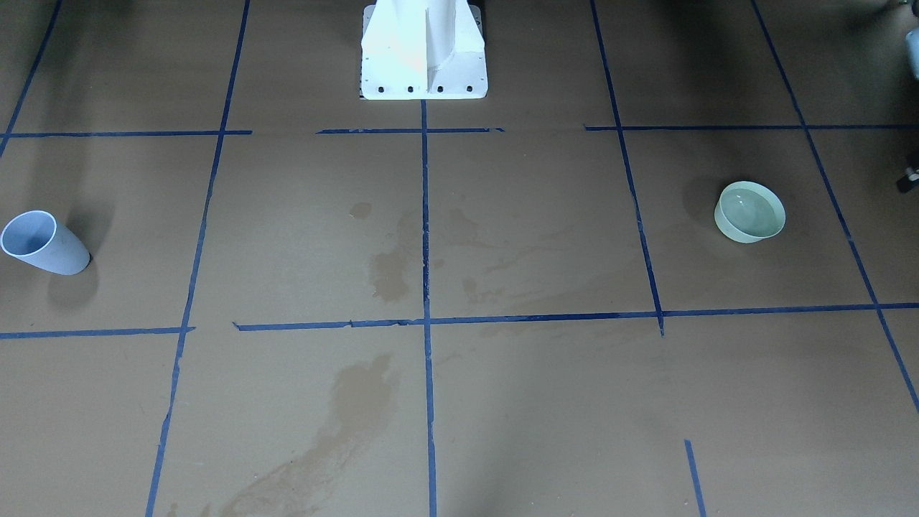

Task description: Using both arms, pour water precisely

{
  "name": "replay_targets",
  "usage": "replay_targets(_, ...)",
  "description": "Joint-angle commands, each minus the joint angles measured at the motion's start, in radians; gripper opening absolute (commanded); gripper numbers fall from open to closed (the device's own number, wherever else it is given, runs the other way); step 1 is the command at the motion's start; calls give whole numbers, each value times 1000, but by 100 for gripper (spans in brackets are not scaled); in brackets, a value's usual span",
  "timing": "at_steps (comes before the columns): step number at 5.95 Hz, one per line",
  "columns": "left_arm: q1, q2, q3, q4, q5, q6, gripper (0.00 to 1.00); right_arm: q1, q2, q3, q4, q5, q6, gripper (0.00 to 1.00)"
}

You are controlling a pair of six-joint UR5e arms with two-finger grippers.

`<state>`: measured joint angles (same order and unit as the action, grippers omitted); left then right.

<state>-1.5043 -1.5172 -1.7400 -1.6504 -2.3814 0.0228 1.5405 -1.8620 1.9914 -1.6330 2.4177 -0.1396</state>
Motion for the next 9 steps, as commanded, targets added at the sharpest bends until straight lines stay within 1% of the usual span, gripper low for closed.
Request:
replay_targets(1, -39, -6, -90, 251, 105, 118, 100, -3, 4, -3, 1, -35, 3, 100)
replay_targets(2, -54, 6, -55, 251, 87, 140, 100, -3, 3, -12, 8, -37, 11, 100)
replay_targets(3, -59, 41, -53, 251, 58, 196, 100, -3, -11, -32, 8, -34, 9, 100)
replay_targets(4, -59, 84, -64, 248, 35, 198, 100, -3, -25, -36, 4, -35, 12, 100)
replay_targets(6, -57, 74, -56, 239, 34, 187, 100, -2, -48, -19, 12, -35, 15, 100)
replay_targets(7, -57, 80, -78, 236, 33, 195, 100, -2, -45, -20, 12, -37, 14, 100)
replay_targets(8, -56, 71, -56, 233, 22, 193, 100, -2, -46, -19, 12, -32, 15, 100)
replay_targets(9, -57, 84, -78, 209, 31, 196, 100, -2, -46, -20, 12, -32, 14, 100)
